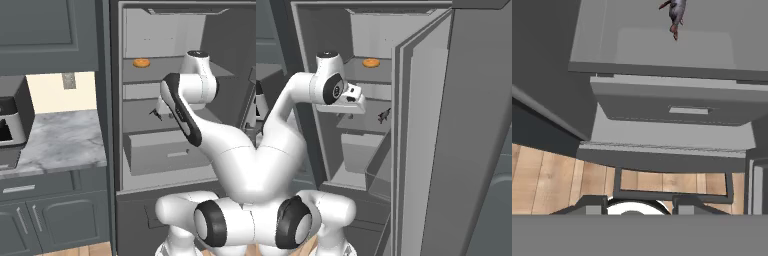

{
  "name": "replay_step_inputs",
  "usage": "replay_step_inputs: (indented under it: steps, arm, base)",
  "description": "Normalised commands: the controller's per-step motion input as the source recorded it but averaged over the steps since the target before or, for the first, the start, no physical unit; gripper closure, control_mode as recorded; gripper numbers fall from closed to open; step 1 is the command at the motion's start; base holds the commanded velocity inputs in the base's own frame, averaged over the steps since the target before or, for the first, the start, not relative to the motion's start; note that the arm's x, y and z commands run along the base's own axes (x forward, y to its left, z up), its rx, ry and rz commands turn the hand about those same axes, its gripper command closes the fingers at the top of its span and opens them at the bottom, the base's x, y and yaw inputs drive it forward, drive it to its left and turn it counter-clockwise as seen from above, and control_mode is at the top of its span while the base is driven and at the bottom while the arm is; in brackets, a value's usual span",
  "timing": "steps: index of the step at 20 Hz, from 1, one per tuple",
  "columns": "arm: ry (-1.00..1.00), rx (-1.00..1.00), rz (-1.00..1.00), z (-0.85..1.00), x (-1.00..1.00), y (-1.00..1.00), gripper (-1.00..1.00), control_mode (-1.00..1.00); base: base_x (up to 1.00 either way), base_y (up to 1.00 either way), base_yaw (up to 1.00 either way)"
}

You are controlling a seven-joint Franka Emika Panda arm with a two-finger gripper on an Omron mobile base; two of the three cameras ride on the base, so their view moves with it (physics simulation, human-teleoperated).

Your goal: Take the fish from the fridge and place it on the digital scale on the counter by the fridge. Wait a few seconds for a reading, then move it to the plate on the dining counter.

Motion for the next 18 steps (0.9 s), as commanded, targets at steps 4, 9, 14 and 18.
replay_step_inputs:
  steps: [4,9,14,18]
  arm:
    - [-0.01,0.00,0.00,0.00,-0.11,0.00,-1.00,-1.00]
    - [-0.03,0.00,0.00,-0.13,-0.28,-0.06,-1.00,-1.00]
    - [0.00,0.00,0.00,-0.17,0.05,-0.22,-1.00,-1.00]
    - [0.00,0.00,0.00,-0.12,0.48,-0.16,-1.00,-1.00]
  base:
    - [0.00,0.00,0.00]
    - [0.00,0.00,0.00]
    - [0.00,0.00,0.00]
    - [0.00,0.00,0.00]
